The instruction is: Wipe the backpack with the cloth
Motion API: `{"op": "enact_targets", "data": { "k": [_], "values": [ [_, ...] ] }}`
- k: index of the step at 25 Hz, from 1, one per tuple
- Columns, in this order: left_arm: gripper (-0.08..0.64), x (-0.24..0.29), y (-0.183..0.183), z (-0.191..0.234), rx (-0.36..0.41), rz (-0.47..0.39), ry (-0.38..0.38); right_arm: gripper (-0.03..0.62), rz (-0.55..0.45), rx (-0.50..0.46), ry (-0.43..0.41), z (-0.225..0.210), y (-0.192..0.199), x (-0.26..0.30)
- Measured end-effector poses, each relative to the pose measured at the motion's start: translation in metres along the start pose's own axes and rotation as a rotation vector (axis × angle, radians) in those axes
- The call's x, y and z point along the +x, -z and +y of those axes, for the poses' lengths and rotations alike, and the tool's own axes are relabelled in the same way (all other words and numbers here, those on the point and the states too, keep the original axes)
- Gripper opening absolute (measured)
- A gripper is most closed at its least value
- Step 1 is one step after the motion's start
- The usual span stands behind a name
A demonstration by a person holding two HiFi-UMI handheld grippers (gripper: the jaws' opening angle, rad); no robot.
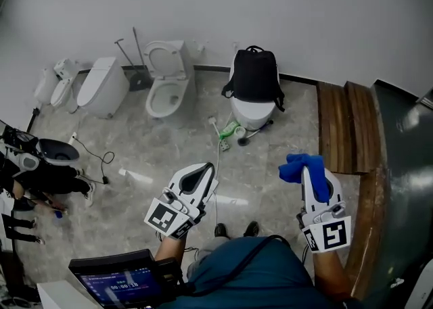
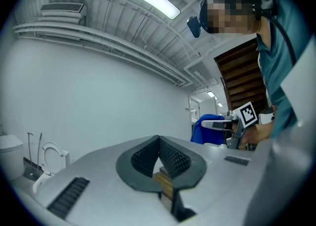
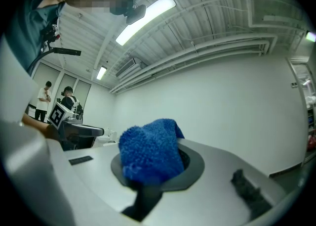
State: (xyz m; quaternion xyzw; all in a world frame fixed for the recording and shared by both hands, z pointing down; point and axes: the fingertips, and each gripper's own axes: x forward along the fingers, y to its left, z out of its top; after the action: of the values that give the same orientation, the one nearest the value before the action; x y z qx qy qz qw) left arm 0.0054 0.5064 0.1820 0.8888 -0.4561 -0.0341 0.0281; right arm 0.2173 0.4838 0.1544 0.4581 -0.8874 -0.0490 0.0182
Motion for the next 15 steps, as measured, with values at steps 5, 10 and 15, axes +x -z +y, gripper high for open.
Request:
{"op": "enact_targets", "data": {
  "k": [5,10,15],
  "values": [
    [0.003,-0.027,-0.007,-0.014,-0.001,-0.005,0.067,0.023,0.01,0.017,0.026,0.036,-0.002,-0.02],
    [0.003,-0.07,-0.004,-0.029,-0.008,-0.018,0.132,0.023,0.006,0.003,0.069,0.078,-0.003,-0.055],
    [0.003,-0.1,-0.005,-0.033,-0.001,-0.032,0.174,0.023,-0.005,-0.008,0.099,0.101,-0.009,-0.074]
  ]
}}
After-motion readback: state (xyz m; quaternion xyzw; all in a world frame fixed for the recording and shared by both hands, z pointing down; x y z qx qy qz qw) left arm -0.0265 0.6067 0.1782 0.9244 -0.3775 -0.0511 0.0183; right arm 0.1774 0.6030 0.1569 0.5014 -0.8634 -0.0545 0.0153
